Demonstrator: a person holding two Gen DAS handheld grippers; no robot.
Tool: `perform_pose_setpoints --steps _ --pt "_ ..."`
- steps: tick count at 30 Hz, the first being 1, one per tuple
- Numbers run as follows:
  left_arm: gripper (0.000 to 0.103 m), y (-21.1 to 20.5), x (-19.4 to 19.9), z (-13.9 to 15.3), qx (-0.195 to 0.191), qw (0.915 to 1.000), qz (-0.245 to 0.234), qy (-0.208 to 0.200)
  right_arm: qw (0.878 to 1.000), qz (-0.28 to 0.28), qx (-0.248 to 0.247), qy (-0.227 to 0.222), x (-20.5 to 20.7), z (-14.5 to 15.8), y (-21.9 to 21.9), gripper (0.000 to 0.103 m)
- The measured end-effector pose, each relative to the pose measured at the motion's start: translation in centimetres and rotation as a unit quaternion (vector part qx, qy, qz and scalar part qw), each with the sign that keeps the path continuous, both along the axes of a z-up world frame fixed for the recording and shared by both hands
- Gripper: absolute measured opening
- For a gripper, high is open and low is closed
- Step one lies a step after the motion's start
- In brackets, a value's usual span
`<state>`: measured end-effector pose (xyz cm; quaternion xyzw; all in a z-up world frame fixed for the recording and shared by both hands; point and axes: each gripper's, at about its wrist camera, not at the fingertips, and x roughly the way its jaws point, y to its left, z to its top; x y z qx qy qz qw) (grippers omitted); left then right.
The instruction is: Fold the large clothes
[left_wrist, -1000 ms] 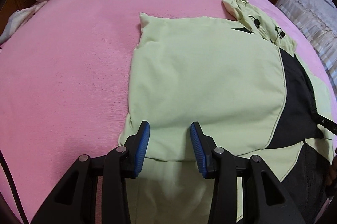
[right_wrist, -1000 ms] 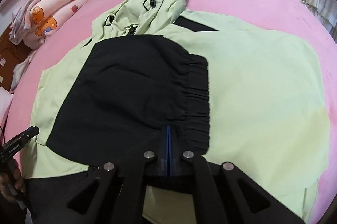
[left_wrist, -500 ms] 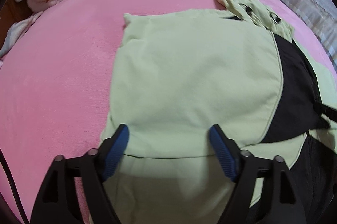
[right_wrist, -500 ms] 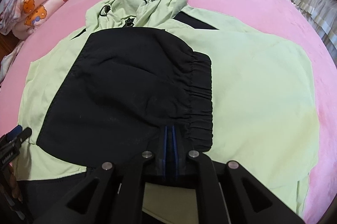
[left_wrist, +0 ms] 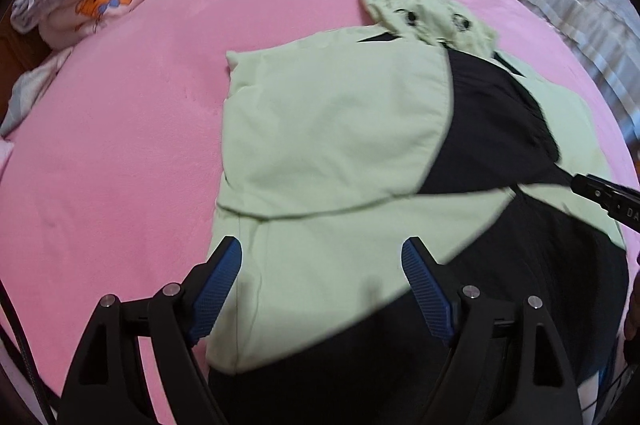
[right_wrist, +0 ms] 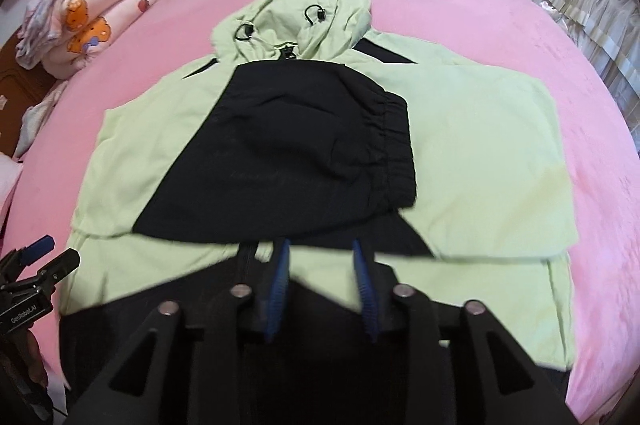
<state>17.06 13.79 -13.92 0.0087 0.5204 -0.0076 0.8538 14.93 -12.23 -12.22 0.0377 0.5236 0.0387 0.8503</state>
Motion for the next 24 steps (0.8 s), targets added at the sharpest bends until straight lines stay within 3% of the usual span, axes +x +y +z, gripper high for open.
perform_pose_setpoints --steps 5,10,12,15,24 --pt "0.081 -1.2 -4.4 3.1 0.024 0.9988 -0.036 -0.023 1.0 0.009 0.006 -0.02 -4.6 2.2 -0.4 0.039" --pt "0.084 -1.7 -8.5 4.9 0.024 0.9979 -0.051 -0.032 0.998 0.029 0.0 -0.053 -9.7 4.9 -0.8 0.041" --pt "0.084 -1.5 -10.1 5.3 0.023 0.998 -0.049 -0.032 0.997 0.035 -0.004 -0.067 -11.5 5.8 -1.1 0.049" --pt "0.084 -0.8 -11.8 5.3 0.021 0.9986 -0.039 -0.027 0.995 0.044 -0.014 -0.09 -14.1 6.9 -1.5 0.056" --pt "0.084 1.6 -15.4 2.8 -0.006 0.9999 -0.009 -0.001 0.992 0.056 -0.042 -0.105 -20.0 6.5 -4.2 0.057"
